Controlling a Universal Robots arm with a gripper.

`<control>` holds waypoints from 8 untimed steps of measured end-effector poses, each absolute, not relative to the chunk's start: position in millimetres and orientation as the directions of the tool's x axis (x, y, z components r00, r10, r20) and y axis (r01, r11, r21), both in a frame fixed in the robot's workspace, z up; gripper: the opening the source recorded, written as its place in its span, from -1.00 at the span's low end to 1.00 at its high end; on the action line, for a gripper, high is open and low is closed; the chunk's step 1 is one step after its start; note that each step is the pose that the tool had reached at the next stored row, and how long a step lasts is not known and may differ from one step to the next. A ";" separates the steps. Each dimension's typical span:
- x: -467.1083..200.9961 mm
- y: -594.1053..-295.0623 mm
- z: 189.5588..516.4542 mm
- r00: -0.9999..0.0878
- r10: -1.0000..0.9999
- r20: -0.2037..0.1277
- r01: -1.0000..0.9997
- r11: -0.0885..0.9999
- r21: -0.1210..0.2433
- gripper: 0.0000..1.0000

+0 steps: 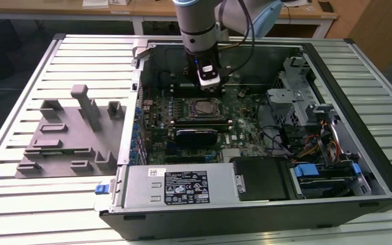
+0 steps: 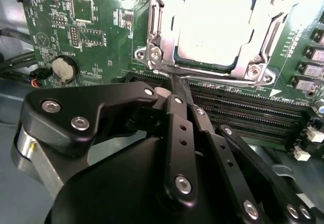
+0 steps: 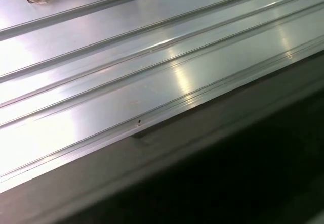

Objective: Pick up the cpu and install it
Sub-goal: 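Install the first cpu locking lever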

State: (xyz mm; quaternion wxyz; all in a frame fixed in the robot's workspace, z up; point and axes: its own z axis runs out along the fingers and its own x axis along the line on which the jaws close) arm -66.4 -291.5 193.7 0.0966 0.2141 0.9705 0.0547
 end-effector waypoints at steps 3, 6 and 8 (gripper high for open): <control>-66.4 -291.7 198.7 -0.890 0.426 -0.164 0.405 0.902 0.147 -0.79; -66.5 -291.7 206.4 -0.890 0.426 -0.164 0.405 0.902 0.147 -0.79; -66.5 -291.7 211.7 -0.890 0.426 -0.163 0.405 0.903 0.147 -0.79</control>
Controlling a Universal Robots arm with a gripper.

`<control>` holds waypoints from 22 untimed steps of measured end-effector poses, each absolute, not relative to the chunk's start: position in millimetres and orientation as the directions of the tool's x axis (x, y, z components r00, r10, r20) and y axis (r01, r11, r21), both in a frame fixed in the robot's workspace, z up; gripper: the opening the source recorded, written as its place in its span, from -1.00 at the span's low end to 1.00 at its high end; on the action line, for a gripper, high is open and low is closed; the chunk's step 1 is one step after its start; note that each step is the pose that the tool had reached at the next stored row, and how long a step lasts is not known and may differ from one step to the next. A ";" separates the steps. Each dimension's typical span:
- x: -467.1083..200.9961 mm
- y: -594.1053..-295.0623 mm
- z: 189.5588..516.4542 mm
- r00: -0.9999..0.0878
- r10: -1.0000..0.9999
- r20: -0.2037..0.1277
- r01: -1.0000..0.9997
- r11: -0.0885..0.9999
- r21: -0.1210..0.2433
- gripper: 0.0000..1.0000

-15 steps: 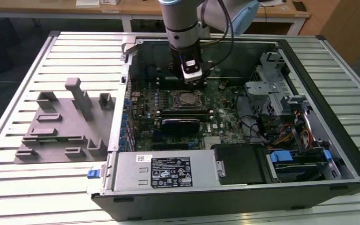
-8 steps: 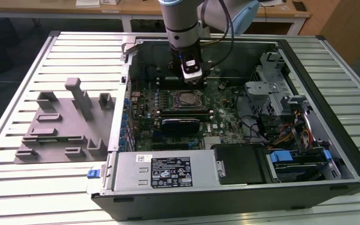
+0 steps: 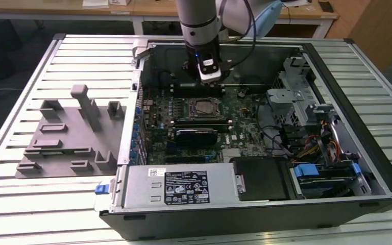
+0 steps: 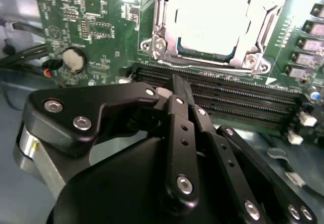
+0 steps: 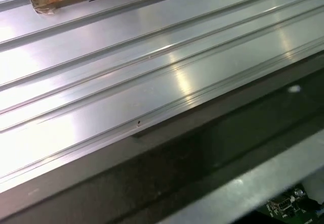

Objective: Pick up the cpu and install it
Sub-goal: 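Install the first cpu locking lever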

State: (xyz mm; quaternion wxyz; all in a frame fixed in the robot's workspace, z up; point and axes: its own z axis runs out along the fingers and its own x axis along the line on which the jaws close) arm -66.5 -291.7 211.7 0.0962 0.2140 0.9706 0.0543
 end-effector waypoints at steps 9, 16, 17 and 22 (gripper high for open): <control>-66.5 -291.7 219.7 -0.890 0.426 -0.163 0.405 0.902 0.147 -0.79; -66.5 -294.9 219.3 -0.894 0.422 -0.150 0.408 0.905 0.117 -0.79; -66.5 -295.8 219.2 -0.895 0.421 -0.147 0.409 0.906 0.108 -0.79; -66.5 -304.0 218.9 -0.899 0.418 -0.131 0.412 0.908 0.076 -0.79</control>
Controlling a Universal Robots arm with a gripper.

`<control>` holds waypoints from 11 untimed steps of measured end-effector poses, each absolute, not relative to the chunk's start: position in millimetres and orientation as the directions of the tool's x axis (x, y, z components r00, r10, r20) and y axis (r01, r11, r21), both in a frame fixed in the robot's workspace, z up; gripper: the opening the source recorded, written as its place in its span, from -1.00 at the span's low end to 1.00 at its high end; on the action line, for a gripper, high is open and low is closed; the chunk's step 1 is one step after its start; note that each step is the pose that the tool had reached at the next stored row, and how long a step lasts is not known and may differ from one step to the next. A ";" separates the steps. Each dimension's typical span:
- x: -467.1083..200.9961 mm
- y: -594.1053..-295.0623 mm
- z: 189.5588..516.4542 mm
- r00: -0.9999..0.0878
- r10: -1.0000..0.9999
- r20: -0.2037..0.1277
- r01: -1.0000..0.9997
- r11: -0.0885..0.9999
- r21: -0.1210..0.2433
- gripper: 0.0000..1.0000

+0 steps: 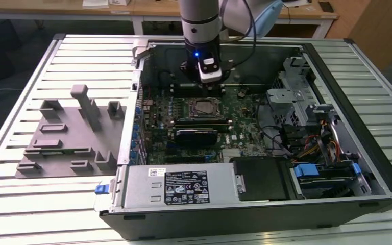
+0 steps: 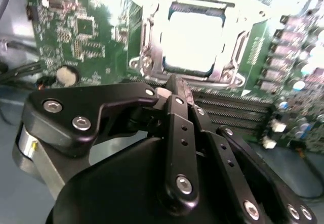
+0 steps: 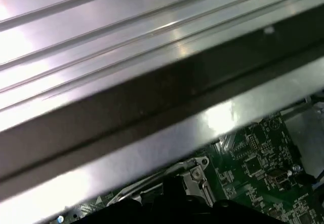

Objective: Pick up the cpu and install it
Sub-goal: 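Install the first cpu locking lever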

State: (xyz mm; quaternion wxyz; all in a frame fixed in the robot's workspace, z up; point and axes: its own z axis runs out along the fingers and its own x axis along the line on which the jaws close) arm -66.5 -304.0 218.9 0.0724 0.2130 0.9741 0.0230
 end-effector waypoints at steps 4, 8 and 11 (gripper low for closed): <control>-66.5 -313.6 218.4 -0.901 0.417 -0.119 0.413 0.909 0.063 -0.79; -66.5 -322.2 218.2 -0.903 0.416 -0.107 0.414 0.909 0.047 -0.79; -66.5 -326.2 217.8 -0.905 0.415 -0.097 0.414 0.910 0.029 -0.79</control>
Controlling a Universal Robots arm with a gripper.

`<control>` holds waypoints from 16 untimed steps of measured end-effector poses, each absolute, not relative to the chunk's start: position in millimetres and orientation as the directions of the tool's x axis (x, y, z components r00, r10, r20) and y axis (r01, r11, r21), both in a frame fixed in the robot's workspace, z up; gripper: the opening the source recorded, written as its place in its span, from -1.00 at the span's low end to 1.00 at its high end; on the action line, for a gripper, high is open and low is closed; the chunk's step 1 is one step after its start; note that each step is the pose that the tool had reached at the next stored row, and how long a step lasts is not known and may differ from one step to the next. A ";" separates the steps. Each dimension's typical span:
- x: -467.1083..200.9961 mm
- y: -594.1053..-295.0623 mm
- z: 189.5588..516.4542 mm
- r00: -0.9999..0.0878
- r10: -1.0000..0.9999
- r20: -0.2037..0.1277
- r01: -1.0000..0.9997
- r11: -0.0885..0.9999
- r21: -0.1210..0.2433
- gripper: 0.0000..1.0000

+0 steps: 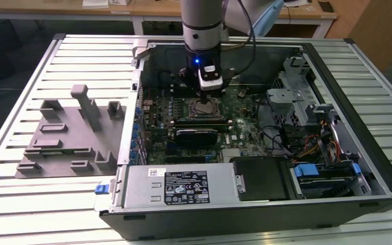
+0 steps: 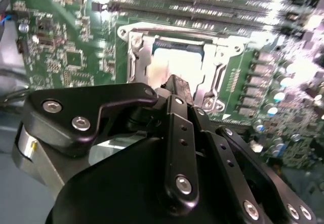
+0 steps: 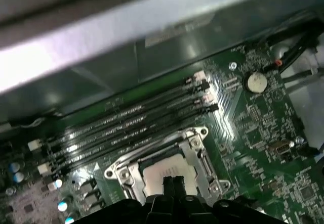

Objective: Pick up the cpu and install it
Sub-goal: 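Install the first cpu locking lever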

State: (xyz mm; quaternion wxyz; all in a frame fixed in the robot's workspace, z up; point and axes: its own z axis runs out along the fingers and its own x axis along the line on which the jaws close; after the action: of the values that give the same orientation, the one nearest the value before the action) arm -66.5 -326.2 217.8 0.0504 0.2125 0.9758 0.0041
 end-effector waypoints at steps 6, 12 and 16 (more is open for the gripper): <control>-66.5 -327.2 217.8 -0.905 0.415 -0.092 0.415 0.910 0.022 -0.79; -62.7 -327.3 217.6 -0.907 0.412 -0.081 0.413 0.911 0.015 -0.79; -58.1 -327.3 217.6 -0.912 0.406 -0.059 0.406 0.914 0.005 -0.79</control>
State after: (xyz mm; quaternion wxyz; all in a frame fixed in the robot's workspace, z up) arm -58.1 -327.3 217.6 0.0295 0.2075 0.9778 -0.0036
